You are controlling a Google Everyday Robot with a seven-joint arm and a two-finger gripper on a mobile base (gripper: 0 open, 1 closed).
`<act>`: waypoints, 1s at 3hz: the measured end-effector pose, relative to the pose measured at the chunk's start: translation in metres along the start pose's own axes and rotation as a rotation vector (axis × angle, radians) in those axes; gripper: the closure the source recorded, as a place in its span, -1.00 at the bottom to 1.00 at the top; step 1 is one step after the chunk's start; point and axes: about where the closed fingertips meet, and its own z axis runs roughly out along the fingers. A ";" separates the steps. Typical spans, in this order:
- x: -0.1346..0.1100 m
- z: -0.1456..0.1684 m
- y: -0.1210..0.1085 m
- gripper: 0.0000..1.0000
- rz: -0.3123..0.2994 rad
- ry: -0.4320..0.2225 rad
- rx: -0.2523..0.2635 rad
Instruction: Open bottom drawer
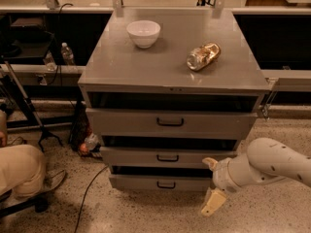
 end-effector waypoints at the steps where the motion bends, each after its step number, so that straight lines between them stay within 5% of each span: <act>1: 0.006 0.008 0.002 -1.00 0.008 -0.007 -0.016; 3: 0.036 0.025 -0.019 -1.00 -0.058 0.005 -0.024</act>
Offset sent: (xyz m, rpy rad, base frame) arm 0.0029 -0.0120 -0.0222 0.0316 0.0056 0.0120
